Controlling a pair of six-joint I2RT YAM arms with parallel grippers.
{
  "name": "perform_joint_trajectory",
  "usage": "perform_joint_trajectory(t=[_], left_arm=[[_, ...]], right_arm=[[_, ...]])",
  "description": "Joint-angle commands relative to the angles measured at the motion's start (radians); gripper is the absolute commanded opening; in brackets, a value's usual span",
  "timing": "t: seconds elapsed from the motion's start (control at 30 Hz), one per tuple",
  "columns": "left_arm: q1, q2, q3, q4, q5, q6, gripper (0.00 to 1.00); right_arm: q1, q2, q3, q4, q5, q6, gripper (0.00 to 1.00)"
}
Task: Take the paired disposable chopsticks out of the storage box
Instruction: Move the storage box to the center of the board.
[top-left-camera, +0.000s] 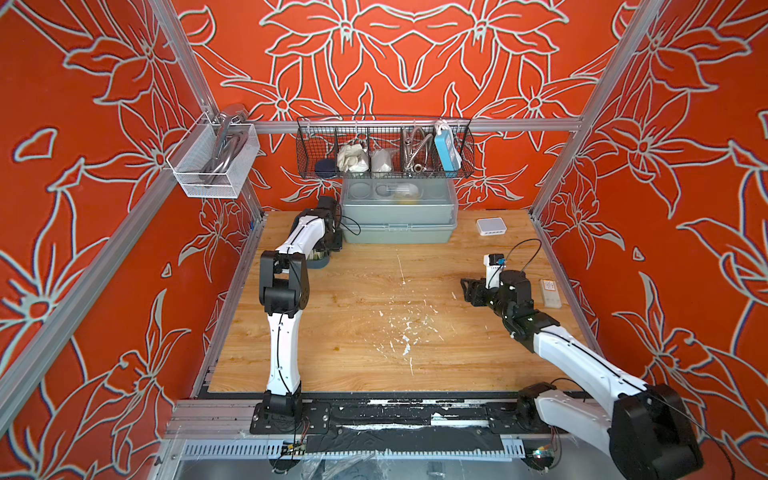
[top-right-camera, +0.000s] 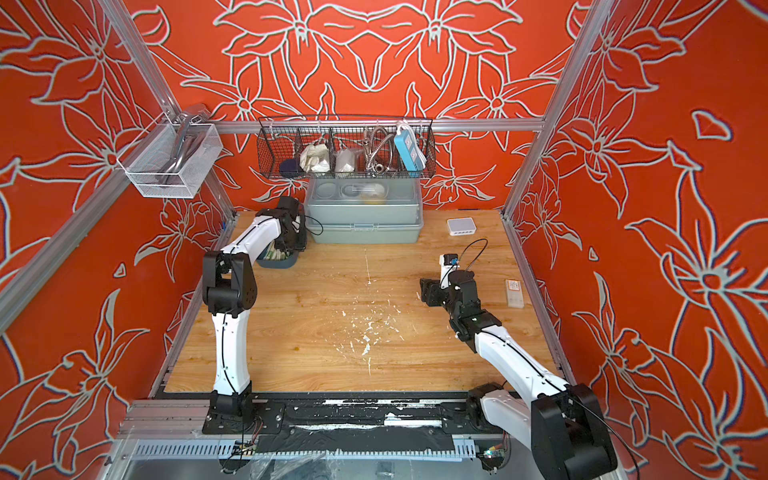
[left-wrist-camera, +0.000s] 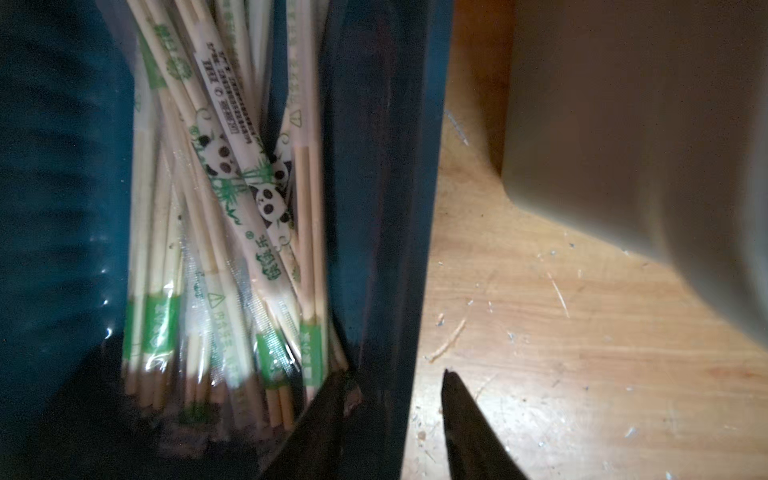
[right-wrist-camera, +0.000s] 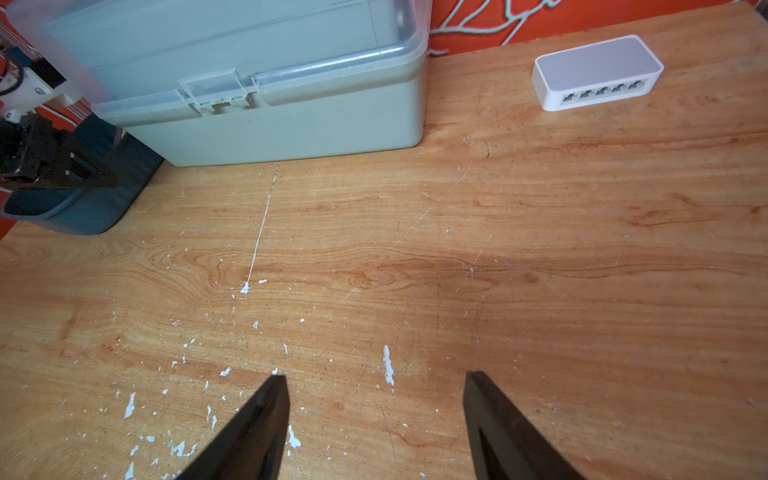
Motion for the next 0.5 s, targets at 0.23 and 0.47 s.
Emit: perform_joint_trajectory(t=[0.23,0.47], left_arm=[[0.006,0.015,-0.033,0.007,-0.053,-0.014,0.18],[0.019,-0.018,-0.102,0.04,-0.062,-0.039,0.1]], right_arm=[[0.008,0.008,0.004,0.028,-0.027,0.022,0.71],[0.008,0.009,0.001,0.032,-0.03,0.024,0.71]])
